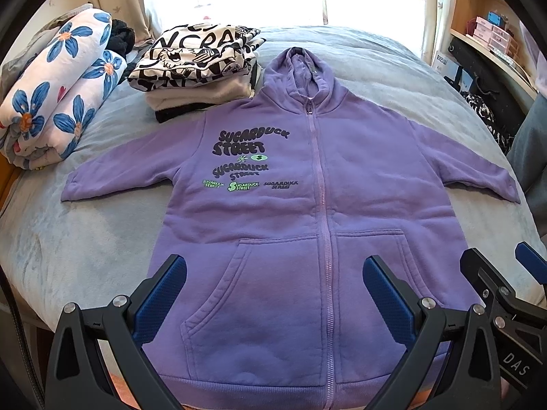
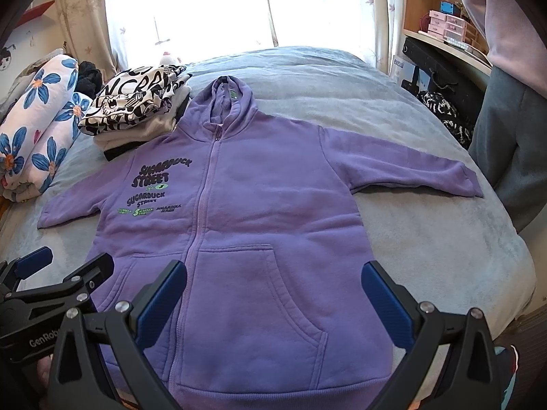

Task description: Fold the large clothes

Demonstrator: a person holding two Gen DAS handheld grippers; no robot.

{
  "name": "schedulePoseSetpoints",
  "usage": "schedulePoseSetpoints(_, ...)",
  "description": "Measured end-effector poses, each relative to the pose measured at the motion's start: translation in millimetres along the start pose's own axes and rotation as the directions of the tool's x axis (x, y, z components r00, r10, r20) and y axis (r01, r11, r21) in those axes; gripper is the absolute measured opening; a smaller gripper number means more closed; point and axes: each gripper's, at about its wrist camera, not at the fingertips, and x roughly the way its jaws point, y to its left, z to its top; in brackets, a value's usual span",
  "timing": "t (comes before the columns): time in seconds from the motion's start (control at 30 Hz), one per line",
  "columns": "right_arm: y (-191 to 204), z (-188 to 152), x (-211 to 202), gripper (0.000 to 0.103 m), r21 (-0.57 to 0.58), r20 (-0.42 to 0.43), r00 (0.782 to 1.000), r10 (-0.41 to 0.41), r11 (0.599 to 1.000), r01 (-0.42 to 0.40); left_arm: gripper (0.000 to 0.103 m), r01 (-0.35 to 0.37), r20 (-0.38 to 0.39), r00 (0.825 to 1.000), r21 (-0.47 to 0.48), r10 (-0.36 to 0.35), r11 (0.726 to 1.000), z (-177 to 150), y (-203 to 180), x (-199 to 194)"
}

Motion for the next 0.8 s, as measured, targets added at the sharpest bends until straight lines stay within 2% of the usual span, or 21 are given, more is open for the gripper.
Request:
schedulePoseSetpoints(0.43, -10.9, 35.0, 18.9, 0.102, -0.021, 0.033, 0.998, -0.045, 0.999, 0.045, 0.102, 0.007, 0.024, 1.0, 0.024, -0.007, 1.0, 36.0, -19.9, 14.2)
schedulePoseSetpoints(0.8, -39.5, 66.1, 72.5, 0.102, -0.036, 0.037, 0.989, -0.142, 0.989, 0.143, 0.102, -0.007, 0.036, 0.999, 0.109, 0.003, 0.994, 76.1, -61.1, 57.2)
